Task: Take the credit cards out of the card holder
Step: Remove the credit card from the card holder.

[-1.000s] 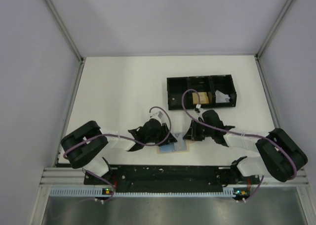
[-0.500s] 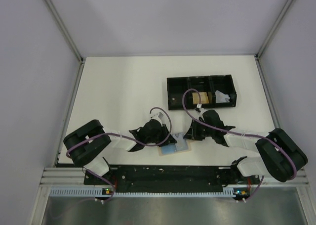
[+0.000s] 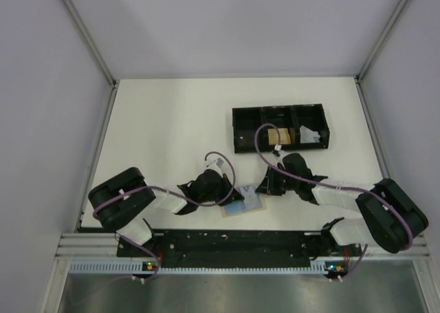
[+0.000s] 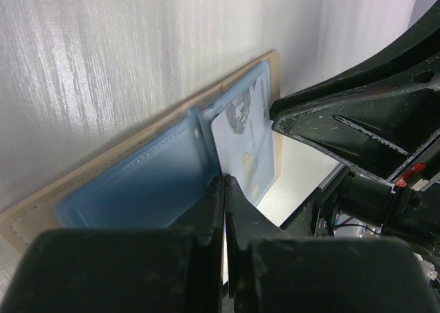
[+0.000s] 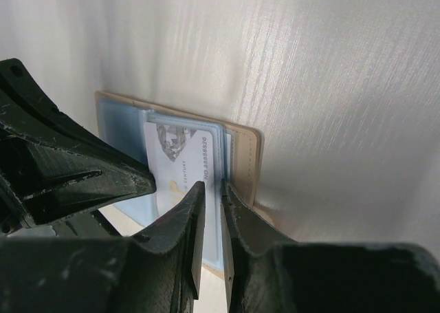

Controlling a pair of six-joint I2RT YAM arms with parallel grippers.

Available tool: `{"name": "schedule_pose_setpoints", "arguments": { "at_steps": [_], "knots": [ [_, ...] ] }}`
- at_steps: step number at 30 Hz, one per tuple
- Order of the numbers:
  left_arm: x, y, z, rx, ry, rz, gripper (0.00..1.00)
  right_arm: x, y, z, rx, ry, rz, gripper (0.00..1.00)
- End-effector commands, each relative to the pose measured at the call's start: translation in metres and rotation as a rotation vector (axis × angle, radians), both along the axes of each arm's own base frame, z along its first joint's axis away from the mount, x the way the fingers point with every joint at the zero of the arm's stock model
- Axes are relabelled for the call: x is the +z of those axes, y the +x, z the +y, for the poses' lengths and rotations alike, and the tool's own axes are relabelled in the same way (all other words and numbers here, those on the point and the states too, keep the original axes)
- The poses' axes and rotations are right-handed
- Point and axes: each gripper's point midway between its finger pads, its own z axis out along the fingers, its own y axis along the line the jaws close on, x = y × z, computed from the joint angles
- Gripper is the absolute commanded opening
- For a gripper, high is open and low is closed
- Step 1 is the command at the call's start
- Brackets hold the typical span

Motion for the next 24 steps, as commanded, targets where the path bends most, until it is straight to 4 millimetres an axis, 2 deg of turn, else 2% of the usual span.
{"name": "schedule_pose_setpoints", "arguments": {
  "at_steps": [1, 4, 6, 11, 24],
  "knots": [
    [0.024, 0.010, -0.007, 0.036, -0.091, -0.062, 0.00, -0.011, -0.008, -0.006, -0.008, -0.019, 0.038, 0.15],
    [0.026, 0.008, -0.008, 0.027, -0.096, -0.055, 0.00, -0.011, -0.008, -0.006, -0.005, -0.015, 0.041, 0.15],
    [0.030, 0.008, -0.011, 0.019, -0.112, -0.055, 0.07, -0.011, -0.008, -0.005, -0.004, -0.014, 0.042, 0.15],
    [0.033, 0.013, -0.017, 0.022, -0.118, -0.055, 0.18, -0.010, -0.009, -0.005, 0.001, -0.009, 0.039, 0.15],
    [0.034, 0.022, -0.023, 0.059, -0.121, -0.043, 0.27, -0.009, -0.012, -0.001, 0.023, 0.009, 0.046, 0.15]
  ]
}}
